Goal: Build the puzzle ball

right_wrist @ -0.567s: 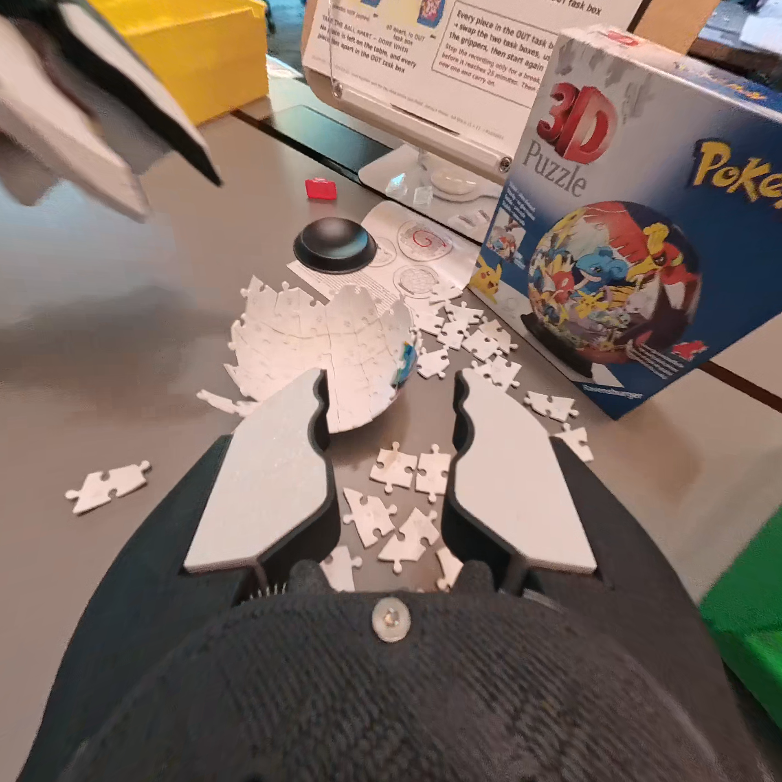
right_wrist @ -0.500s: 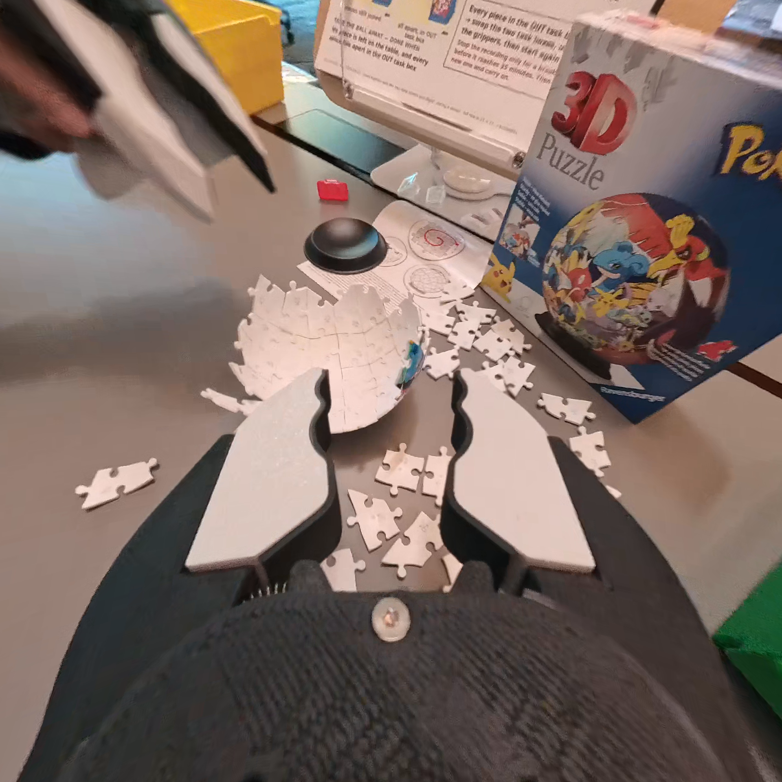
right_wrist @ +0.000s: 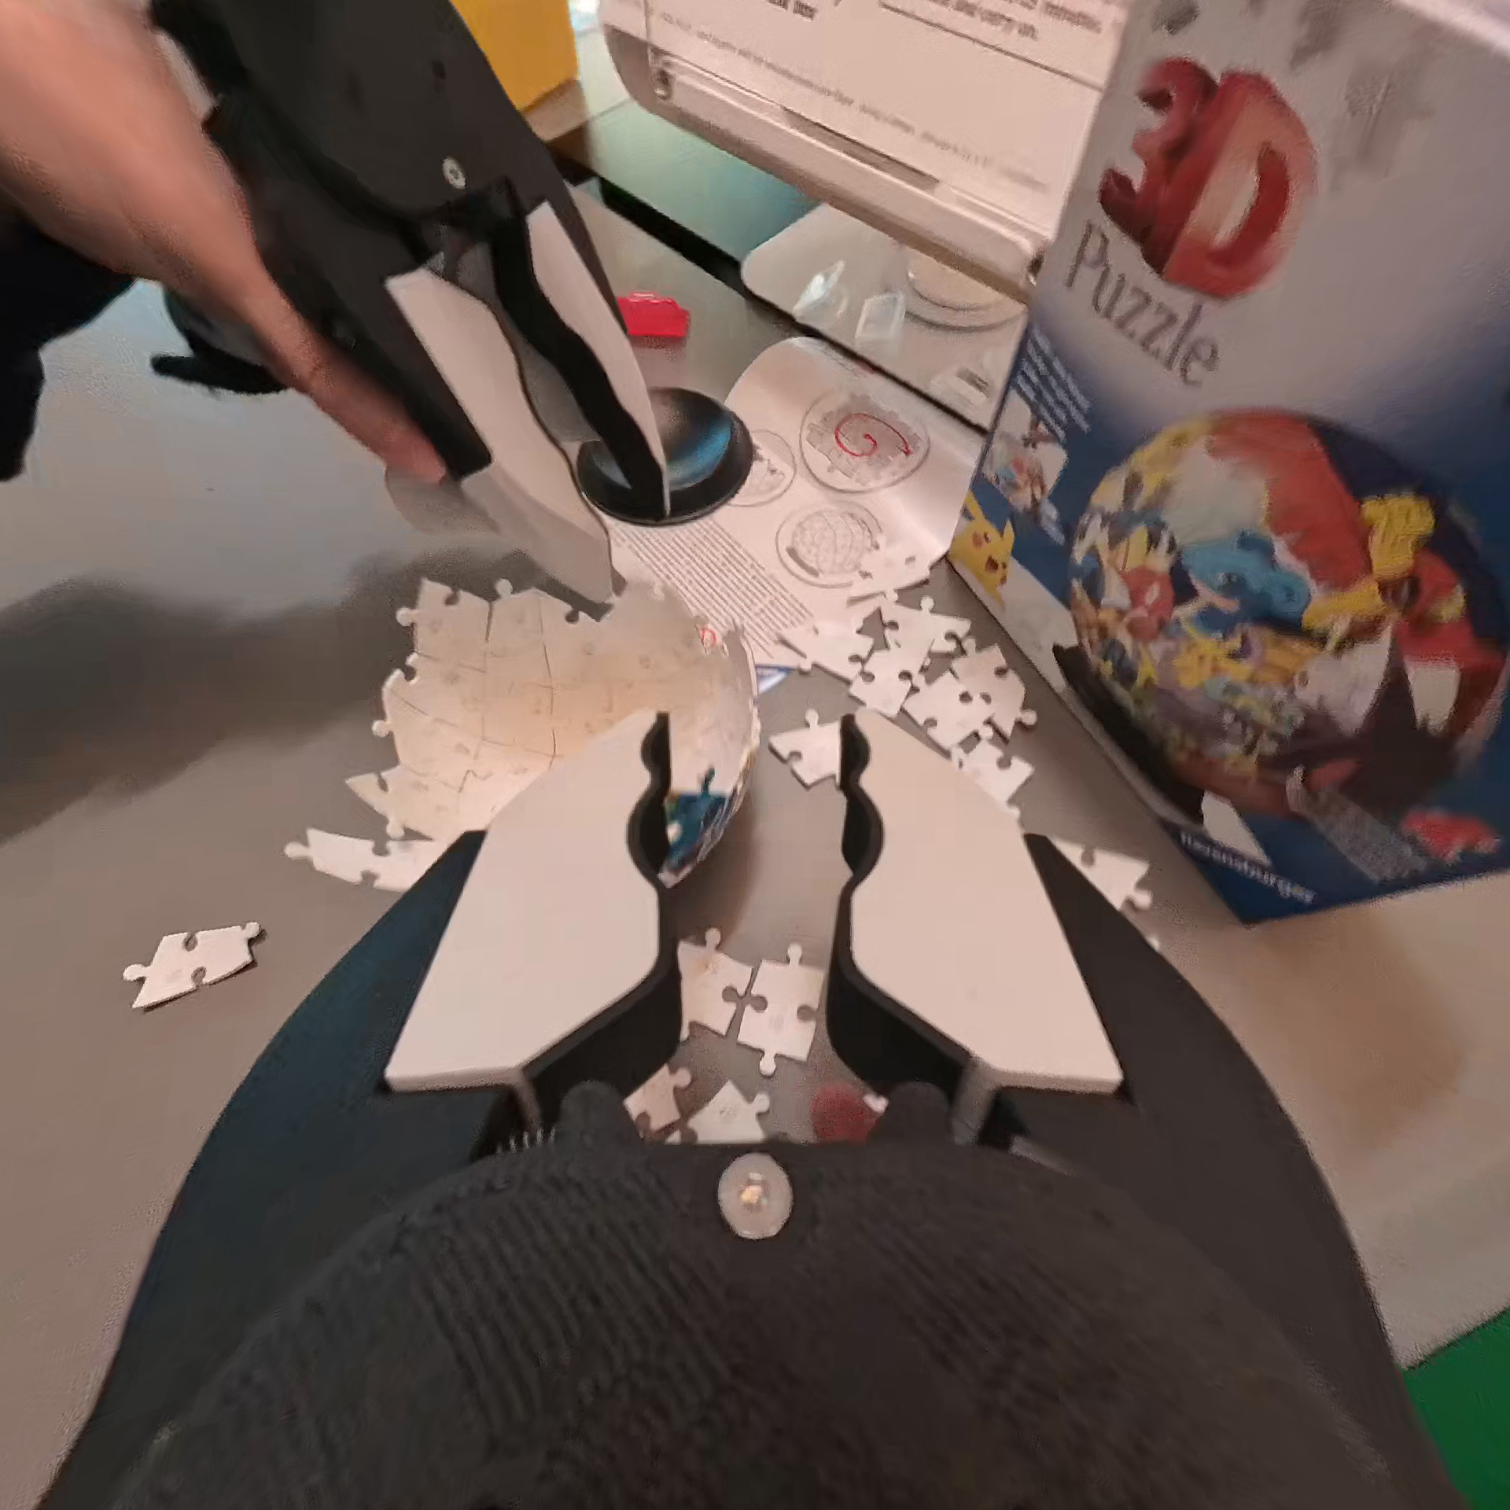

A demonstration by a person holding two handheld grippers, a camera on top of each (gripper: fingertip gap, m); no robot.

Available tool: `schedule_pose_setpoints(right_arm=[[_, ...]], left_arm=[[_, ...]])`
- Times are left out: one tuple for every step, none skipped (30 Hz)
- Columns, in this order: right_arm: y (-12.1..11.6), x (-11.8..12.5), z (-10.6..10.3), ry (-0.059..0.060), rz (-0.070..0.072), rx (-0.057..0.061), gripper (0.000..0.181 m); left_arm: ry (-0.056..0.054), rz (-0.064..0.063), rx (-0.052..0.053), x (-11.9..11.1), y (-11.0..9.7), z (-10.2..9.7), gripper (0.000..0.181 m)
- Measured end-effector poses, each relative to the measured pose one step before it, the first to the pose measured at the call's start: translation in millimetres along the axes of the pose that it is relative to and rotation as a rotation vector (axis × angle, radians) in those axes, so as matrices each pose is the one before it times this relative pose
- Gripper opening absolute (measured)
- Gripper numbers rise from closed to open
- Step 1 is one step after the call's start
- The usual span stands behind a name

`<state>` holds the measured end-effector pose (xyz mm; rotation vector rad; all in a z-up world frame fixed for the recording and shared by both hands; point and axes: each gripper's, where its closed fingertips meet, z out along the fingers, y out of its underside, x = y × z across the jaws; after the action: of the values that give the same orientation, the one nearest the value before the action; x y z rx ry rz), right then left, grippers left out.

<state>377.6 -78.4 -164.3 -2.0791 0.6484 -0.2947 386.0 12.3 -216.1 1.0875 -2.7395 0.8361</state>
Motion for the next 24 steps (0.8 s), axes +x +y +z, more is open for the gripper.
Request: schedule_pose_setpoints(right_arm=[[-5.56, -1.89, 3.71, -0.0305, -0.0217, -0.0347, 0.039], [-2.50, -0.68, 4.38, -0.0368, -0.0281, -0.0571, 0.039], [-3.06, 4.00, 5.75, -0.0181, -0.0423, -0.0530, 0.039], [-4.72, 8.29, 6.05, 0.0094, -0.0318, -0.0362, 0.036], [-4.14, 5.82, 6.14, -0.0030, -0.0162, -0.0348, 0.030], [-2.03, -0.16, 6.46, -0.0398, -0.0135, -0.0391, 0.027], [-0.41, -3.42, 6.51, -0.0566, -0.0118, -0.0435, 0.027], [0.77, -1.71, 6.46, -0.0367, -0.0071, -0.0484, 0.027], [2.33, -0.51, 6.45, -0.0205, -0.0118, -0.0523, 0.026], [3.75, -0.23, 6.11, -0.0112, -0.0145, -0.0541, 0.024], [4.61, 1.73, 5.48, 0.0075, -0.0157, -0.0534, 0.021], [3.83, 3.35, 5.00, 0.0225, -0.0180, -0.0450, 0.016], [2.25, 2.26, 4.17, 0.0182, -0.0140, -0.0305, 0.008], [1.38, 0.22, 3.18, 0.0036, -0.0046, -0.0208, 0.002], [1.02, -1.02, 2.32, -0.0063, 0.0000, -0.0142, 0.002], [0.37, -1.66, 1.74, -0.0098, -0.0021, -0.0069, 0.002], [0.02, -2.25, 1.05, -0.0140, -0.0026, -0.0007, 0.002], [-0.52, -1.24, 0.03, -0.0086, 0.0027, 0.0026, 0.001], [-0.92, -0.44, -1.49, -0.0069, 0.0014, 0.0054, 0.001], [-2.03, 0.61, -2.42, 0.0004, 0.0052, 0.0135, 0.001], [-1.85, 1.43, -3.30, 0.0057, 0.0088, 0.0126, 0.002], [-1.63, 1.74, -3.55, 0.0097, 0.0057, 0.0096, 0.002], [-1.98, -0.39, -3.10, -0.0012, -0.0032, 0.0117, 0.001], [-2.56, -2.36, -1.91, -0.0123, -0.0071, 0.0155, 0.002]], left_arm=[[-0.0191, 0.0020, 0.0277, 2.03, 2.13, -4.13, 0.046], [-0.0135, -0.0028, 0.0338, 3.03, 2.20, -5.14, 0.047], [-0.0156, -0.0077, 0.0426, 2.43, 1.65, -6.12, 0.047], [-0.0194, -0.0131, 0.0482, 1.34, 1.01, -6.78, 0.048], [-0.0211, -0.0169, 0.0488, 0.21, 1.04, -7.03, 0.047], [-0.0176, -0.0163, 0.0457, -0.45, 1.48, -6.66, 0.046], [-0.0100, -0.0137, 0.0372, -0.56, 2.27, -5.80, 0.045], [-0.0059, -0.0134, 0.0296, -1.15, 2.57, -4.66, 0.045], [-0.0039, -0.0155, 0.0245, -1.72, 2.19, -3.48, 0.045], [0.0033, -0.0142, 0.0186, -1.42, 2.23, -2.25, 0.045], [0.0091, -0.0105, 0.0139, -0.92, 2.44, -1.43, 0.045], [0.0078, -0.0074, 0.0147, -1.60, 1.80, -0.73, 0.044], [0.0057, 0.0017, 0.0018, -2.34, 0.74, 0.17, 0.044], [0.0008, -0.0006, -0.0150, -2.91, 1.43, -0.36, 0.044], [-0.0093, -0.0029, -0.0061, -3.44, 0.22, -1.43, 0.044], [-0.0116, -0.0002, 0.0136, -2.86, -1.71, -1.64, 0.044], [0.0043, 0.0016, 0.0134, -0.29, -1.11, -0.97, 0.044], [0.0211, -0.0024, -0.0007, 2.19, 0.47, -0.34, 0.044], [0.0216, -0.0050, -0.0049, 2.33, 0.81, 0.00, 0.045], [0.0118, -0.0017, 0.0006, 1.19, 0.05, -0.01, 0.045], [0.0030, 0.0009, 0.0049, 0.26, -0.73, -0.38, 0.045], [0.0002, 0.0009, 0.0056, 0.15, -0.99, -0.66, 0.045], [0.0042, 0.0016, 0.0060, 1.06, -1.12, -0.98, 0.045], [0.0084, 0.0020, 0.0068, 1.50, -1.22, -0.82, 0.046]])
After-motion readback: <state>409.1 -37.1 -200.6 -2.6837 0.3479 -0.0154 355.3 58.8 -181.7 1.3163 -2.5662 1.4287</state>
